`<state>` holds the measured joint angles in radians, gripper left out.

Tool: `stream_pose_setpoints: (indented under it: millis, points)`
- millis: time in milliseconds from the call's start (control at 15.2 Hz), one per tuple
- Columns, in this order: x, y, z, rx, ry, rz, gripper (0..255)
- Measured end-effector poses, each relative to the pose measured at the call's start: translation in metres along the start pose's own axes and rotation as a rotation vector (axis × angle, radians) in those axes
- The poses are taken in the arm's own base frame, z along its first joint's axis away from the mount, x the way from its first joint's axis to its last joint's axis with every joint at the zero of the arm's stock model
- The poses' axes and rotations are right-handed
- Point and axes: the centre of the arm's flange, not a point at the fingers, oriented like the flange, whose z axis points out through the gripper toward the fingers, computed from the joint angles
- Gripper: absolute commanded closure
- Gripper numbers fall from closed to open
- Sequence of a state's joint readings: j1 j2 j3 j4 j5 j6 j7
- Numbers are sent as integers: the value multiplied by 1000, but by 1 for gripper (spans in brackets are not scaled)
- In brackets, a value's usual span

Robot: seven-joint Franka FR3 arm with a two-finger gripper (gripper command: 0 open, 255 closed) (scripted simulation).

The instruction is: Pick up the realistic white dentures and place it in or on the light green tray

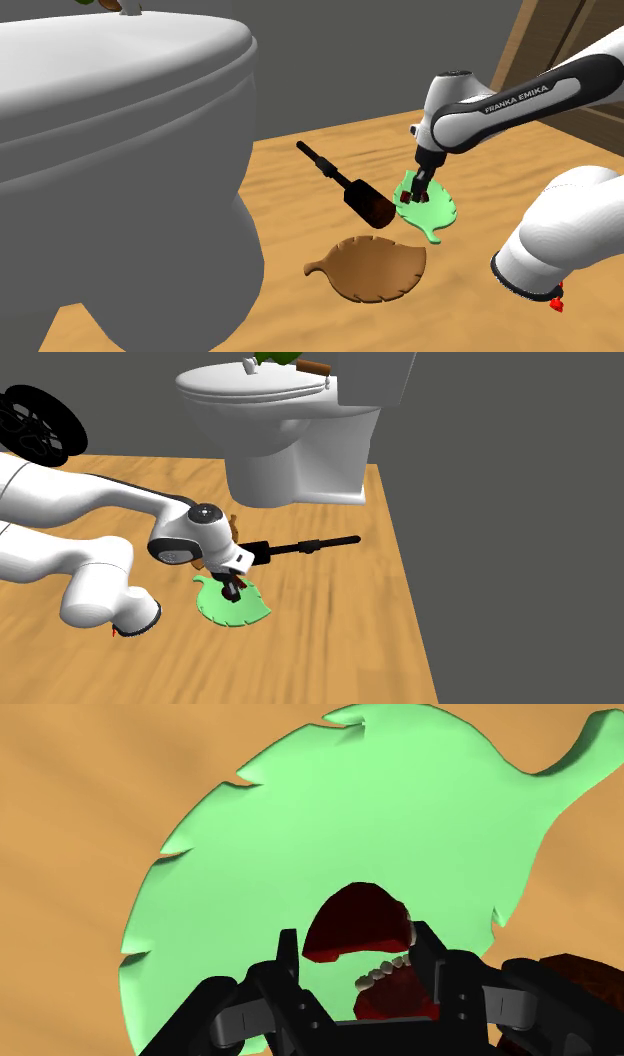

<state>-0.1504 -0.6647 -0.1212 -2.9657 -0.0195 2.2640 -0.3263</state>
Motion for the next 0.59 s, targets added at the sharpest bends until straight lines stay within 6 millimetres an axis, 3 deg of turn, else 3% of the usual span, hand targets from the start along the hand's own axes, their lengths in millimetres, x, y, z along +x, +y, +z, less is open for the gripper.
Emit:
stream_pose_setpoints:
  millis: [264,330,594]
  points:
    - [0,0,1,0,1,0,255]
    - [0,0,1,0,1,0,0]
    - [-1,-1,3,2,-4,-1,0]
